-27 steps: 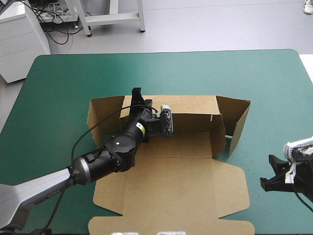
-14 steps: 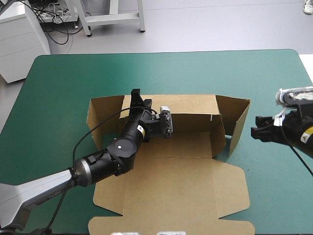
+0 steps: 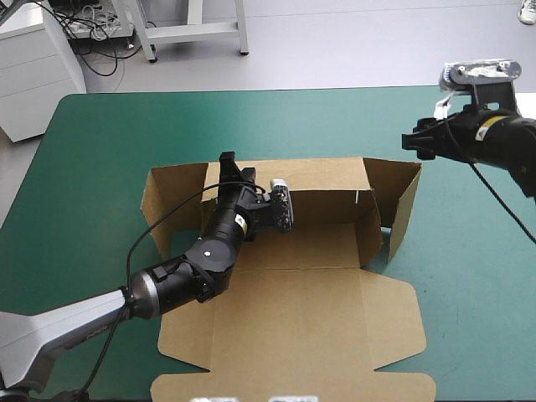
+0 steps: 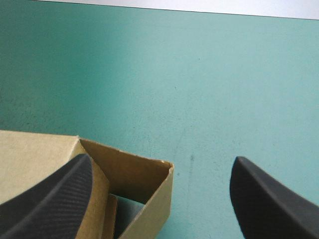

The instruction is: Fold the box

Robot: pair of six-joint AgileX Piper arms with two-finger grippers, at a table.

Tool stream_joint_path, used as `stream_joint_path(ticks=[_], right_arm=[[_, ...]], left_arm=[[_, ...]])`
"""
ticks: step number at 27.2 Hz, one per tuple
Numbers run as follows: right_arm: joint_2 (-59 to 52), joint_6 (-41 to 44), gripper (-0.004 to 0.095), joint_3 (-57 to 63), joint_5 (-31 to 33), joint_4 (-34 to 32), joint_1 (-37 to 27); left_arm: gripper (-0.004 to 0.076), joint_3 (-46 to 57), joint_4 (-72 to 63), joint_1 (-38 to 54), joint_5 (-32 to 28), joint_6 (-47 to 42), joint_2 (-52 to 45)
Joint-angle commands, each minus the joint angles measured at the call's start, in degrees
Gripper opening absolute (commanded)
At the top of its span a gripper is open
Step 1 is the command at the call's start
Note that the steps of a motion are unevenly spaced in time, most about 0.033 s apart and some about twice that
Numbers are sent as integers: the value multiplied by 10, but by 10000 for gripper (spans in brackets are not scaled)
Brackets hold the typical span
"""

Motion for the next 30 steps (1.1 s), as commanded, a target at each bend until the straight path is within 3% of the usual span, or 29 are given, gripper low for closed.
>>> stream_joint_path(ticks=[1, 10, 24, 30], right_arm=[[41, -11, 708, -74, -3, 15, -23], [153, -31, 707, -136, 25, 133, -105], [247, -55, 722, -134, 47, 155, -110], [260, -63, 721, -134, 93, 159, -110]], left_arm=[[-32, -10, -1, -1, 24, -18, -17], [-32, -10, -1, -1, 14, -20, -17], [-32, -10, -1, -1, 11, -36, -17], [-32, -10, 0, -1, 11, -36, -17]])
